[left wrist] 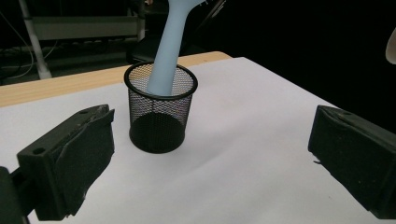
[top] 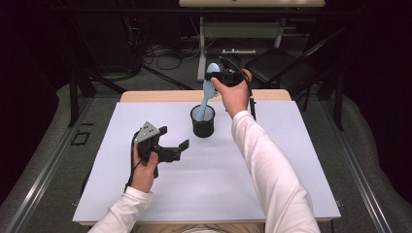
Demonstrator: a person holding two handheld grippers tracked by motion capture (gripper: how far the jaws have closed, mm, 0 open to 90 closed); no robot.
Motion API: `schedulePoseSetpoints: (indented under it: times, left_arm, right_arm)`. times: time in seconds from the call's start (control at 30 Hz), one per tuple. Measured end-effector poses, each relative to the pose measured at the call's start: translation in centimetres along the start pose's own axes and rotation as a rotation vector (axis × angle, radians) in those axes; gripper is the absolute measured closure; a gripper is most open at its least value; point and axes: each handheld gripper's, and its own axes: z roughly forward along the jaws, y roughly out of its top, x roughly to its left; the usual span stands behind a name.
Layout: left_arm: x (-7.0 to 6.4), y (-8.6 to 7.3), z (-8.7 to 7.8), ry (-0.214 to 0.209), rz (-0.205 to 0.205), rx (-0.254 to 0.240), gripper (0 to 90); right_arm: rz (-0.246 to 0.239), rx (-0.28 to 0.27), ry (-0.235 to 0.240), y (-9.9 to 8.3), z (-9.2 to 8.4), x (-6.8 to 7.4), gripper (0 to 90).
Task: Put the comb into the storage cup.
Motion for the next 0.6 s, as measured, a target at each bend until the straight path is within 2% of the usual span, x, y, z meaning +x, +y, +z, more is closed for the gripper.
schedulePoseSetpoints:
  times: [0.6]
  left_arm:
    - [0.1,0.0,-0.1,-0.001,-0.002,0.000,0.4]
  right_arm:
    - [-0.028,0.014,-0.034,-1.0,1.2,0.3,48.6]
